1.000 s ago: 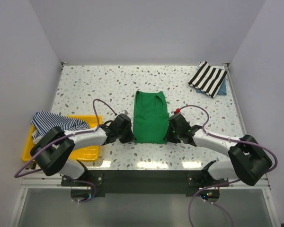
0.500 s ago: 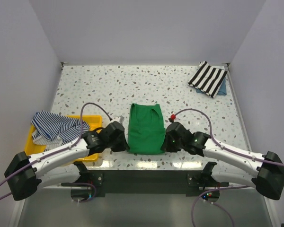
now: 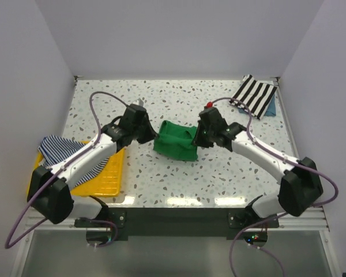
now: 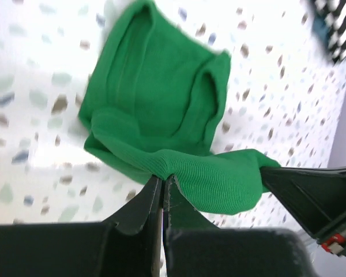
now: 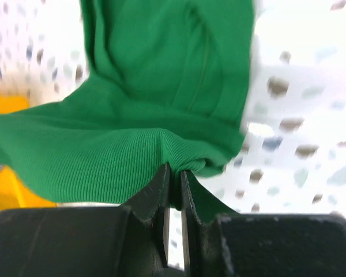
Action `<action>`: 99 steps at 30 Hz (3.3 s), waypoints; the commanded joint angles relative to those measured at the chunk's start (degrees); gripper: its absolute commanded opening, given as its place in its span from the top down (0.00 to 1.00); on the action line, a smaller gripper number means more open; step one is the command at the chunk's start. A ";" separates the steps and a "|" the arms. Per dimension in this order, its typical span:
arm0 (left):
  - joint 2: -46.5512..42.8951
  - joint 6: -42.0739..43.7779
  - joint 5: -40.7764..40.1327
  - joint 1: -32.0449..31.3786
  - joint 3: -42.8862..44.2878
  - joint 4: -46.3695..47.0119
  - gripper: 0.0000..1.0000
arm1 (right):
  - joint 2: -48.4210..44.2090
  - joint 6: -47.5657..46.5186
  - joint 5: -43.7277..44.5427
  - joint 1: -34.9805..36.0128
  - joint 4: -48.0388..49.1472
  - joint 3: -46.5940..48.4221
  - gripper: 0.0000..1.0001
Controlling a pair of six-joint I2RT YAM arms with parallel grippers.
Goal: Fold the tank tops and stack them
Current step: Fold the tank top, then neatly place the folded tank top to the corner
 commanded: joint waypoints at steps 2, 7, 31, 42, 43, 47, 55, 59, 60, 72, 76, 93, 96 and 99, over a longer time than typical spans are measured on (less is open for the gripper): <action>11.07 3.29 2.88 6.18 10.30 10.22 1.00 | 12.43 -7.67 -5.40 -7.18 3.67 14.82 0.95; 29.01 5.92 3.75 11.09 25.49 16.30 0.84 | 31.12 -9.70 -6.21 -14.04 3.15 29.26 0.82; 36.68 8.65 -4.41 10.15 25.52 18.40 0.67 | 38.62 -9.44 6.19 -9.48 6.40 33.24 0.44; 42.05 3.47 -11.18 8.39 19.10 15.78 0.74 | 44.18 -7.24 4.69 -13.87 8.25 29.99 0.47; 42.40 3.38 -11.79 8.21 18.93 15.51 0.75 | 44.35 -7.33 4.52 -13.96 8.07 30.60 0.47; 42.23 2.68 -11.80 7.68 18.05 14.63 0.75 | 45.41 -8.46 3.20 -14.84 6.76 32.62 0.46; 36.61 -1.44 -8.90 0.05 11.22 15.15 0.77 | 53.39 -16.28 -0.84 -15.46 3.68 47.01 0.38; 34.93 -5.75 -6.96 -6.90 9.79 17.18 0.77 | 57.44 -20.15 1.60 -15.54 -0.80 57.39 0.29; 34.67 -5.94 -6.70 -8.56 9.88 17.00 0.77 | 57.97 -21.29 2.66 -15.72 -2.11 59.85 0.25; 17.98 3.99 -10.56 -8.93 10.58 6.63 0.73 | 34.81 -18.94 4.00 -21.87 -2.58 43.74 0.13; 19.96 7.76 -12.41 -6.57 15.56 5.41 0.70 | 24.18 -13.85 -6.44 -23.54 7.33 22.33 0.13; 40.99 11.73 -19.27 -3.31 19.11 7.77 0.83 | 19.56 -0.92 -15.26 -23.37 36.89 -9.64 0.12; 40.64 11.55 -17.78 -3.22 17.09 8.82 0.84 | 22.55 0.32 -14.74 -23.19 40.75 -11.05 0.13; 40.38 11.29 -16.37 -3.31 15.86 9.53 0.84 | 24.92 0.76 -13.95 -23.28 43.13 -12.10 0.17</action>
